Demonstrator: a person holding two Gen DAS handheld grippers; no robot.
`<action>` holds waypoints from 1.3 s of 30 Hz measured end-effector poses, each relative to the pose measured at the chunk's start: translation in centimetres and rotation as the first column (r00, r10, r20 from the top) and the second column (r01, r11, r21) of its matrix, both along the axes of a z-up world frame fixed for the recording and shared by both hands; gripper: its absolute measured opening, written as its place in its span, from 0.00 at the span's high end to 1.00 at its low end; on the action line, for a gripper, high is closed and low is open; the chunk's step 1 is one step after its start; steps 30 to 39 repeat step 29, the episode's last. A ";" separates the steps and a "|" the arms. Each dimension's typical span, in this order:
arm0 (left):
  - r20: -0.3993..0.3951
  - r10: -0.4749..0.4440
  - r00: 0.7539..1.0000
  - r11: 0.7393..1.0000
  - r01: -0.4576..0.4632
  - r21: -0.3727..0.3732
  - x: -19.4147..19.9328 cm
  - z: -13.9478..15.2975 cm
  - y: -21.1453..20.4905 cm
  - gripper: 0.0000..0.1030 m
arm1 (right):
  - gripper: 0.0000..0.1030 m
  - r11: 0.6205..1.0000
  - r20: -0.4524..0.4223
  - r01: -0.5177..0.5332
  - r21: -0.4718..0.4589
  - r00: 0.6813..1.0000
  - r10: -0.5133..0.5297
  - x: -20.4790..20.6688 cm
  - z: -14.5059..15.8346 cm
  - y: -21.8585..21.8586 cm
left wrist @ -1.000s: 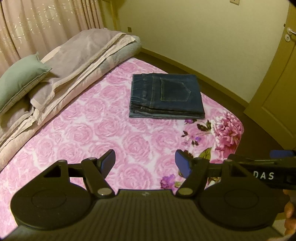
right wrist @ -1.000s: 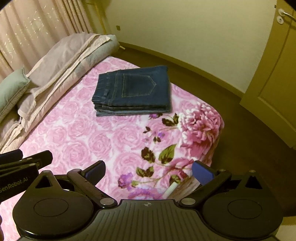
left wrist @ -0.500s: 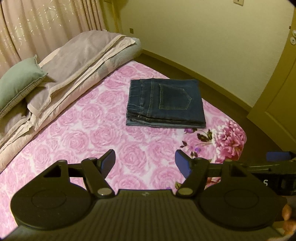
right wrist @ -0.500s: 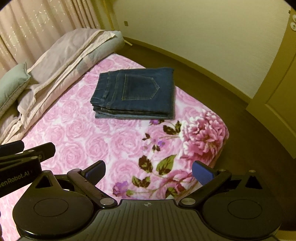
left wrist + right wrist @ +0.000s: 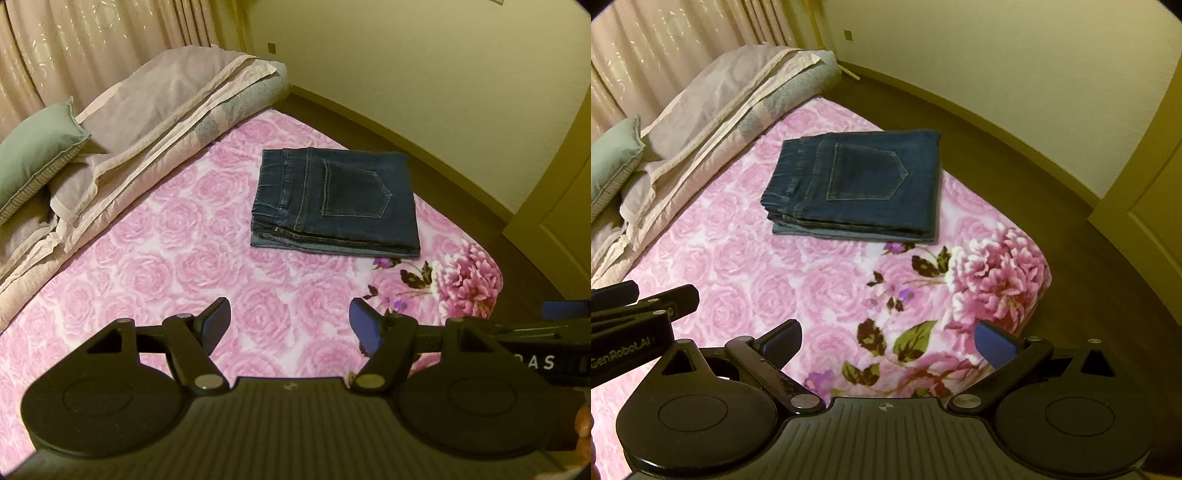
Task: Fold clothes
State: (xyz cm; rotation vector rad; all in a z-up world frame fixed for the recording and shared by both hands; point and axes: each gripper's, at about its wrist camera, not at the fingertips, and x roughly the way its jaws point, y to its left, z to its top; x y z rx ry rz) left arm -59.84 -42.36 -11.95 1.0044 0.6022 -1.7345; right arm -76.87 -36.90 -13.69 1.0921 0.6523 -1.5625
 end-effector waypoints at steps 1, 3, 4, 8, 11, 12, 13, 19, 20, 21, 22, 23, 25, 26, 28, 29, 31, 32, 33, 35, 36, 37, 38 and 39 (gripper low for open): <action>0.001 0.000 1.000 1.000 0.000 0.001 -0.3 -0.1 -0.2 0.34 | 0.01 1.000 0.001 0.002 0.002 1.000 -0.002 -0.3 -0.1 -0.2; 0.003 -0.002 1.000 1.000 0.002 0.005 -0.8 -0.4 -0.6 0.34 | 0.01 1.000 0.002 0.007 0.006 1.000 -0.007 -0.9 -0.2 -0.5; 0.005 -0.004 1.000 1.000 0.004 0.007 -1.1 -0.6 -0.8 0.34 | 0.01 1.000 0.003 0.010 0.007 1.000 -0.010 -1.2 -0.3 -0.7; 0.012 -0.009 1.000 1.000 0.009 0.017 -2.1 -1.2 -1.5 0.34 | 0.01 1.000 0.009 0.020 0.018 1.000 -0.021 -2.4 -0.7 -1.3; 0.015 -0.006 1.000 1.000 0.005 0.025 -2.5 -1.6 -1.9 0.34 | 0.01 0.999 0.013 0.023 0.028 1.000 -0.023 -2.9 -1.1 -1.8; 0.017 -0.004 1.000 1.000 0.003 0.027 -2.6 -1.7 -2.1 0.34 | 0.01 0.999 0.015 0.022 0.032 1.000 -0.022 -3.1 -1.2 -2.0; 0.018 -0.002 1.000 1.000 0.001 0.028 -2.7 -1.8 -2.3 0.34 | 0.01 0.999 0.016 0.021 0.035 1.000 -0.021 -3.2 -1.3 -2.2; 0.020 0.018 1.000 0.999 -0.019 0.029 -3.1 -2.0 -3.4 0.34 | 0.01 0.999 0.019 0.005 0.043 1.000 -0.005 -3.7 -1.8 -3.4; 0.019 0.021 1.000 0.999 -0.022 0.030 -3.1 -2.0 -3.5 0.34 | 0.01 0.999 0.019 0.002 0.044 1.000 -0.003 -3.8 -1.8 -3.6; 0.016 0.025 1.000 0.999 -0.026 0.028 -3.1 -2.1 -3.7 0.34 | 0.01 0.999 0.019 -0.001 0.045 1.000 0.000 -3.8 -1.9 -3.8; 0.012 0.030 0.999 0.999 -0.030 0.025 -3.2 -2.1 -3.9 0.34 | 0.01 0.999 0.019 -0.004 0.046 1.000 0.003 -3.9 -1.9 -3.9; 0.009 0.034 0.999 0.999 -0.034 0.022 -3.2 -2.1 -4.0 0.34 | 0.01 0.999 0.019 -0.007 0.046 1.000 0.006 -4.0 -2.0 -4.1; -0.002 0.036 0.999 0.999 -0.036 0.007 -3.2 -2.0 -4.2 0.34 | 0.01 0.999 0.019 -0.012 0.046 1.000 0.011 -4.1 -2.1 -4.4; -0.005 0.036 0.999 0.999 -0.036 0.000 -3.3 -1.9 -4.2 0.34 | 0.01 0.999 0.019 -0.014 0.046 1.000 0.013 -4.1 -2.1 -4.6; -0.012 0.032 0.999 0.999 -0.032 -0.006 -3.3 -1.7 -4.2 0.34 | 0.01 0.999 0.019 -0.012 0.045 1.000 0.012 -4.3 -2.2 -4.8; -0.018 0.029 0.999 1.000 -0.029 -0.006 -3.3 -1.6 -4.2 0.34 | 0.01 0.999 0.020 -0.011 0.044 1.000 0.010 -4.4 -2.2 -4.9; -0.018 0.029 0.999 1.000 -0.029 -0.006 -3.3 -1.6 -4.2 0.34 | 0.01 0.999 0.020 -0.011 0.044 1.000 0.010 -4.4 -2.2 -4.9; -0.018 0.029 0.999 1.000 -0.029 -0.006 -3.3 -1.6 -4.2 0.34 | 0.01 0.999 0.020 -0.011 0.044 1.000 0.010 -4.4 -2.2 -4.9; -0.018 0.029 0.999 1.000 -0.029 -0.006 -3.3 -1.6 -4.2 0.34 | 0.01 0.999 0.020 -0.011 0.044 1.000 0.010 -4.4 -2.2 -4.9; -0.018 0.029 0.999 1.000 -0.029 -0.006 -3.3 -1.6 -4.2 0.34 | 0.01 0.999 0.020 -0.011 0.044 1.000 0.010 -4.4 -2.2 -4.9; -0.018 0.029 0.999 1.000 -0.029 -0.006 -3.3 -1.6 -4.2 0.34 | 0.01 0.999 0.020 -0.011 0.044 1.000 0.010 -4.4 -2.2 -4.9; -0.018 0.029 0.999 1.000 -0.029 -0.006 -3.3 -1.6 -4.2 0.34 | 0.01 0.999 0.020 -0.011 0.044 1.000 0.010 -4.4 -2.2 -4.9; -0.018 0.029 0.999 1.000 -0.029 -0.006 -3.3 -1.6 -4.2 0.34 | 0.01 0.999 0.020 -0.011 0.044 1.000 0.010 -4.4 -2.2 -4.9; -0.018 0.029 0.999 1.000 -0.029 -0.006 -3.3 -1.6 -4.2 0.34 | 0.01 0.999 0.020 -0.011 0.044 1.000 0.010 -4.4 -2.2 -4.9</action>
